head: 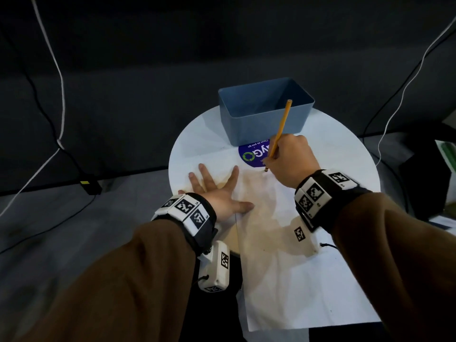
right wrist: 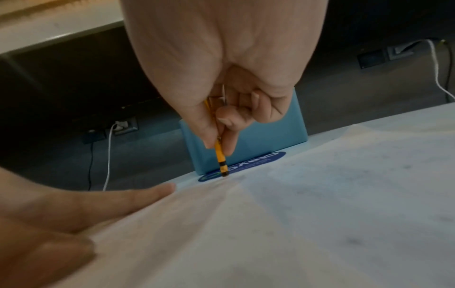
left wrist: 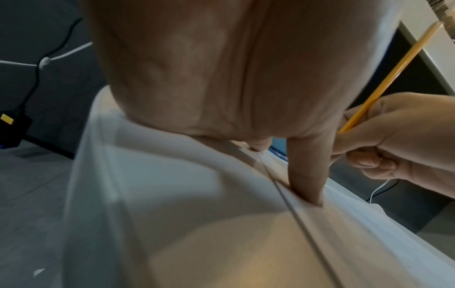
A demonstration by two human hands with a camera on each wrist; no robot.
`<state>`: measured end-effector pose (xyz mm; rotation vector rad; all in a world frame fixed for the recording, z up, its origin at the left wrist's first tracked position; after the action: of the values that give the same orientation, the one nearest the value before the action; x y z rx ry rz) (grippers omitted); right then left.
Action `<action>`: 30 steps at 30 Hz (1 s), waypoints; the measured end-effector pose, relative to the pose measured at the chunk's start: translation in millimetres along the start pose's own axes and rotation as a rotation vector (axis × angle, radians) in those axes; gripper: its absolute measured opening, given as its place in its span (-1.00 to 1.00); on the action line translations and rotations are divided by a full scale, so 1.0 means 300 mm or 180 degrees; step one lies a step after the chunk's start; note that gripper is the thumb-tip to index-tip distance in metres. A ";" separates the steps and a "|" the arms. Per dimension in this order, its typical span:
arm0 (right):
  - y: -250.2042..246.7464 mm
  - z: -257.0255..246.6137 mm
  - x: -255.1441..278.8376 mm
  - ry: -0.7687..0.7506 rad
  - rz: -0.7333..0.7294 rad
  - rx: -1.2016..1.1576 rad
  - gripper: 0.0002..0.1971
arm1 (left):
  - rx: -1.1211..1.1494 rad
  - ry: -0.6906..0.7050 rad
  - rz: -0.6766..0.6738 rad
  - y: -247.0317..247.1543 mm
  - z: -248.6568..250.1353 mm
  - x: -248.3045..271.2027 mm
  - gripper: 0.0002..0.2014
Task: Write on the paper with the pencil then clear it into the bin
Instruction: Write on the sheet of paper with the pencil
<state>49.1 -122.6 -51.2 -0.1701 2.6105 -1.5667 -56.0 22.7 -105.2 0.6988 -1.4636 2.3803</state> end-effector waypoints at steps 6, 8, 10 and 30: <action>0.050 -0.105 0.017 -0.0321 -0.0198 -0.0239 -0.79 | -0.0090 -0.0122 -0.0004 0.002 0.018 -0.006 -0.06; 0.056 -0.091 0.011 -0.0235 -0.0264 -0.0158 -0.81 | -0.0054 -0.0099 0.0020 0.003 0.018 -0.004 -0.06; 0.027 -0.048 -0.003 -0.0091 -0.0175 -0.0038 -0.86 | -0.0015 -0.0038 0.0035 0.003 0.013 -0.004 -0.05; -0.120 0.088 -0.020 0.0040 -0.0118 0.0188 -0.67 | 0.0060 0.0009 0.0078 0.011 -0.007 -0.014 -0.04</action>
<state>60.3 -161.7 -31.8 -0.2062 2.5813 -1.6599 -54.5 23.3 -110.6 0.6854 -1.4587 2.4153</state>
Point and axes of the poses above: each hand's wrist, its own x-axis away from the middle knuckle, its own y-axis out of the palm, z = x × y, the point moved 4 cm from there along -x, towards the middle knuckle, and after that the axes turned 10 degrees about y, right-handed, at the moved point
